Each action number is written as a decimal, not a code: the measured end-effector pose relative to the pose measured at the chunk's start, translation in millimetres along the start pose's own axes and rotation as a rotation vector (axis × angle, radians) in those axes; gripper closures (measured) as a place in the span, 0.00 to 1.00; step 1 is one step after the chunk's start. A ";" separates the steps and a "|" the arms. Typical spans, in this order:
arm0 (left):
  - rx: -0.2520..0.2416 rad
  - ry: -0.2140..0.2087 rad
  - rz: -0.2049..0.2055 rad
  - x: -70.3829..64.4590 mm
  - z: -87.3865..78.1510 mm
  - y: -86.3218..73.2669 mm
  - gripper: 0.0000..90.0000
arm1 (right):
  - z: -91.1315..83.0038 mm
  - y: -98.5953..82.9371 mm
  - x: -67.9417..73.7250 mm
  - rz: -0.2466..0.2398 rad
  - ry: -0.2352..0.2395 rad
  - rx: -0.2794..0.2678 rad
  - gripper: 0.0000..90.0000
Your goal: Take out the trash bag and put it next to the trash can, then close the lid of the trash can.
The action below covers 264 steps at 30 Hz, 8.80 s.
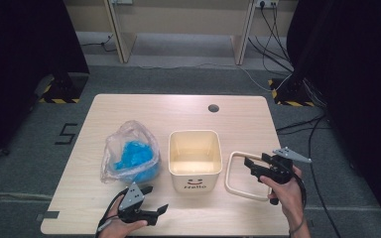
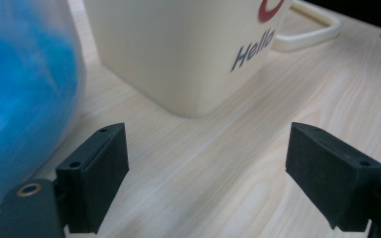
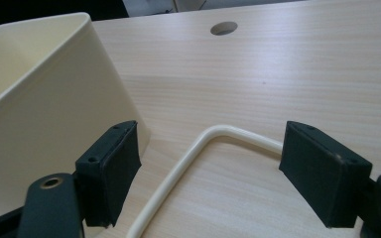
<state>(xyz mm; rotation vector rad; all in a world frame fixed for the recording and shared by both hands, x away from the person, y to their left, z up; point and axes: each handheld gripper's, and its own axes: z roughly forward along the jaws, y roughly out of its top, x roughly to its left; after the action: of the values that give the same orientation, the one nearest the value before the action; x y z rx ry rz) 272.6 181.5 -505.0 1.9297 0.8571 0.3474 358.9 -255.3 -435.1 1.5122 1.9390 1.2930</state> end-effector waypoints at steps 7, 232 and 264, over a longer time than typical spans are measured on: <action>0.063 0.031 0.020 2.9 4.3 -4.9 0.20 | -2.5 -8.9 -12.0 0.002 -0.036 0.015 0.26; -0.218 0.157 0.074 -29.2 6.7 84.9 0.20 | 68.3 76.7 101.9 -0.173 -0.009 0.041 0.86; -0.227 0.123 -0.020 -17.1 8.3 83.0 0.24 | 69.7 61.7 95.2 -0.172 -0.002 0.042 0.81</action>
<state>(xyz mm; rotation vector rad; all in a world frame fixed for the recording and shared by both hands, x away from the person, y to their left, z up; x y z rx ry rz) 299.9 140.0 -435.9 1.7022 0.8763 0.5332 411.1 -138.7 -397.3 1.3307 2.0570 1.1842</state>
